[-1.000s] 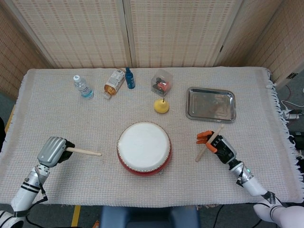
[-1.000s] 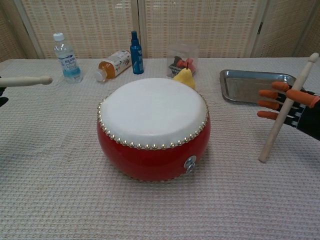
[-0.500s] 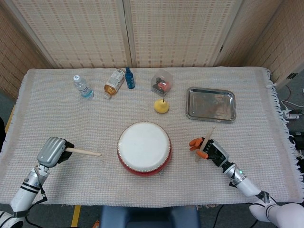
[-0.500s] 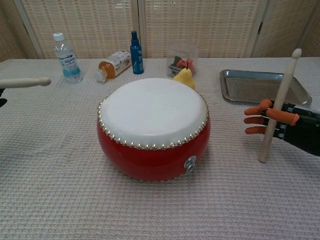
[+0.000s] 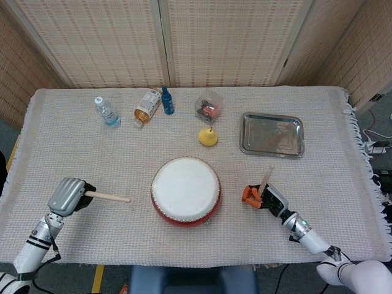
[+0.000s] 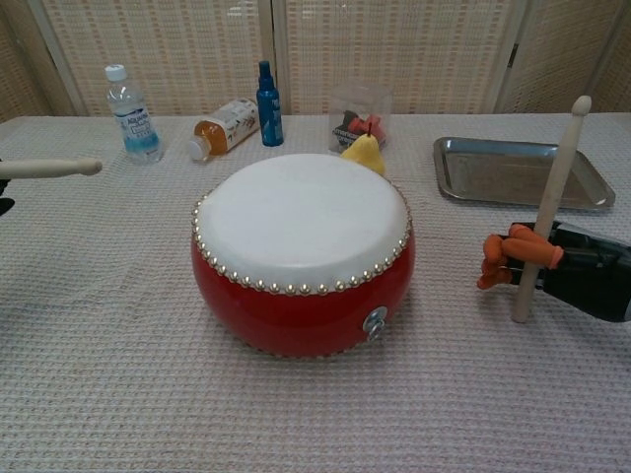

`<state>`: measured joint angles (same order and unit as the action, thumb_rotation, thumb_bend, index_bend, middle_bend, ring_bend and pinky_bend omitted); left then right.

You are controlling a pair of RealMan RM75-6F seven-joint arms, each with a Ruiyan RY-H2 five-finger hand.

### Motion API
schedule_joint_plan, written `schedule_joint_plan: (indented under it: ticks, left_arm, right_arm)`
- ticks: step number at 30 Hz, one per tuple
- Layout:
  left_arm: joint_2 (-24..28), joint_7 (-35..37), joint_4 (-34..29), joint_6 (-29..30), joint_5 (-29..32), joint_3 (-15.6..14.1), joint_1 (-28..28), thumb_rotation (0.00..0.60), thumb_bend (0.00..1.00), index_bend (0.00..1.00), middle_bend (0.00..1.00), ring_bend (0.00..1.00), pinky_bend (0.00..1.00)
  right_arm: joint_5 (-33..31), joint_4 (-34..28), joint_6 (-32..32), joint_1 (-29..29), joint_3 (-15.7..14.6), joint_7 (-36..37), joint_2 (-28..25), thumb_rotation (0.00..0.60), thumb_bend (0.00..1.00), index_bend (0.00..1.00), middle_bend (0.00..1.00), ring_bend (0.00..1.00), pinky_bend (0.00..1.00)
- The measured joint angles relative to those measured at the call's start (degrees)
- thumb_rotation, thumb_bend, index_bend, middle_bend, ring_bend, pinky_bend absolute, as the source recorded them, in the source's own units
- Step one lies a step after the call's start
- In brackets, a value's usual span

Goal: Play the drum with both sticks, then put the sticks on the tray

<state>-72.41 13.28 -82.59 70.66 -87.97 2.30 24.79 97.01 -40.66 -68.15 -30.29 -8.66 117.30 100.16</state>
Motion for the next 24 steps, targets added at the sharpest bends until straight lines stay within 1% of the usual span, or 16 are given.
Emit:
schedule_joint_plan:
  ticks: [4,7,8,11,13,15,16,18,21,24]
  left_arm:
    - [0.06,-0.09,0.07,-0.15,-0.14,-0.1,0.06,0.6,0.84,1.0,1.0,1.0,1.0]
    - [0.25,-0.4,0.11,-0.28,-0.33,-0.21,0.15,0.6,0.84,1.0,1.0,1.0,1.0]
    - [0.32,-0.42,0.06,-0.28,-0.36,-0.21,0.16,0.6,0.84,1.0,1.0,1.0,1.0]
    - [0.44,-0.4,-0.04,-0.18,-0.37,-0.17,0.14,0.6,0.84,1.0,1.0,1.0,1.0]
    - [0.45,-0.38,-0.05,-0.17,-0.37,-0.17,0.14,0.6,0.84,1.0,1.0,1.0,1.0]
    - [0.47,-0.38,-0.02,-0.16,-0.36,-0.19,0.11,0.6,0.84,1.0,1.0,1.0,1.0]
    - [0.49,-0.37,0.04,-0.18,-0.34,-0.22,0.09,0.6,0.84,1.0,1.0,1.0,1.0]
    - [0.55,-0.29,0.11,-0.15,-0.31,-0.21,0.06,0.6,0.84,1.0,1.0,1.0,1.0]
    - [0.72,-0.19,0.14,-0.08,-0.33,-0.18,0.04,0.6,0.84,1.0,1.0,1.0,1.0]
    - [1.01,-0.2,0.02,0.07,-0.43,-0.12,0.04,0.6,0.84,1.0,1.0,1.0,1.0]
  right_arm:
    - [-0.41,0.24,0.28,0.15,0.1,-1.58,0.68,0.6,0.25,0.95,0.69,0.64,0.55]
    - [-0.77,0.43,0.57,0.21,0.3,-3.21,1.3,0.6,0.26,0.99,0.75,0.72,0.65]
    - [-0.85,0.5,0.63,0.21,0.37,-3.71,1.5,0.6,0.29,1.0,0.77,0.75,0.68]
    - [-1.14,0.71,0.73,0.19,0.7,-5.56,2.23,0.6,0.47,1.0,0.82,0.82,0.77]
    - [-1.34,0.82,0.75,0.18,0.96,-6.51,2.71,0.6,0.56,1.0,0.85,0.86,0.83]
    - [-1.48,0.85,0.72,0.18,1.14,-7.05,2.92,0.6,0.74,1.0,0.91,0.95,0.95]
    - [-1.53,0.86,0.6,0.18,1.26,-7.49,3.05,0.6,0.8,1.0,0.93,0.98,0.99]
    - [-1.66,0.75,0.13,0.2,1.6,-9.04,3.32,0.6,0.86,1.0,0.95,1.0,1.0]
    - [-1.55,-0.18,-0.97,0.16,1.9,-11.12,3.13,0.6,0.89,1.0,0.96,1.0,1.0]
    - [-1.11,-2.47,-1.95,-0.15,2.03,-13.42,1.56,0.6,0.9,1.0,0.97,1.0,1.0]
